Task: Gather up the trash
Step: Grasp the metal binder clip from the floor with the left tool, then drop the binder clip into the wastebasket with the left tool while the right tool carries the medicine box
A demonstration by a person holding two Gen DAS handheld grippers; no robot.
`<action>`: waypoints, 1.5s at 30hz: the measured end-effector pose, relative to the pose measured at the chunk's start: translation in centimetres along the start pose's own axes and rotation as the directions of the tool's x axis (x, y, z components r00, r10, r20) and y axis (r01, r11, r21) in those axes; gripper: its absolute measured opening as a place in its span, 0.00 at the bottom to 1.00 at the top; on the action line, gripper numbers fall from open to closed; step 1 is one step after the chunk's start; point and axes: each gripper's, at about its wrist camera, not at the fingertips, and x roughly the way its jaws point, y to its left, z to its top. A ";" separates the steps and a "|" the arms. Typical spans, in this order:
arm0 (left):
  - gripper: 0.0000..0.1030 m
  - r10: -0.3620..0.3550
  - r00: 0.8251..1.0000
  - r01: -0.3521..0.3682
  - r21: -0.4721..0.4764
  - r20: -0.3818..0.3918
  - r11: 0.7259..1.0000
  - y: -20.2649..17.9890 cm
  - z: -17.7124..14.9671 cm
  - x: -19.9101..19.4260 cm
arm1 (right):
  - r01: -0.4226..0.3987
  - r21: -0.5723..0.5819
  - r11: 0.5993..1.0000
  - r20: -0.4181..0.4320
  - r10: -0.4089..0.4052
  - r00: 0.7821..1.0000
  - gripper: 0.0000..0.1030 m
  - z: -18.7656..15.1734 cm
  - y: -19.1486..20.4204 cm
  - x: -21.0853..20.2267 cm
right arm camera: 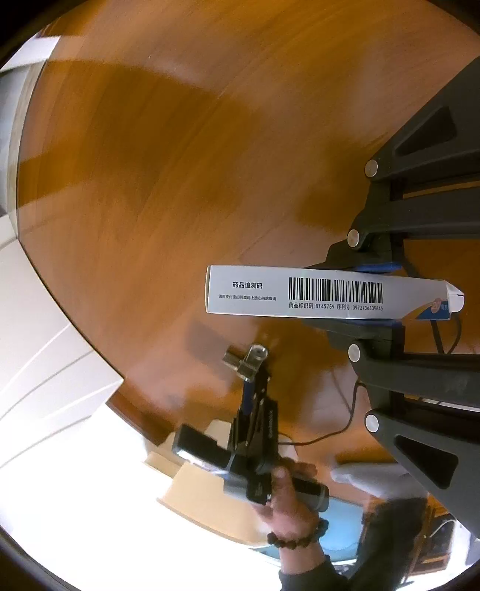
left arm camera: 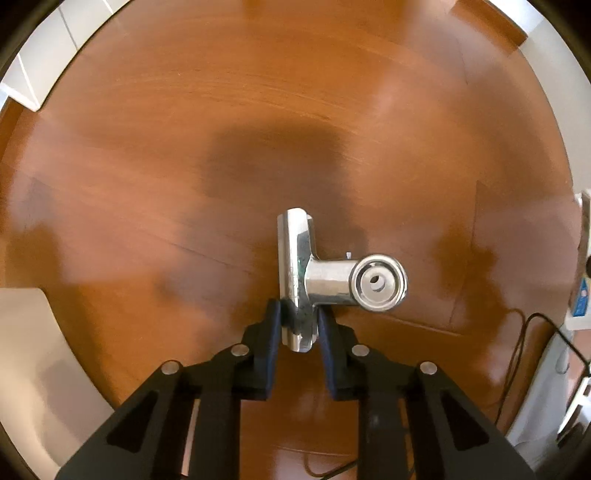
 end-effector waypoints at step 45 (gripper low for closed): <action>0.19 0.270 0.885 -0.028 -0.534 0.380 0.845 18.5 -21.1 -39.9 | -0.014 -0.439 0.898 0.138 0.083 0.987 0.18 13.5 35.5 -21.0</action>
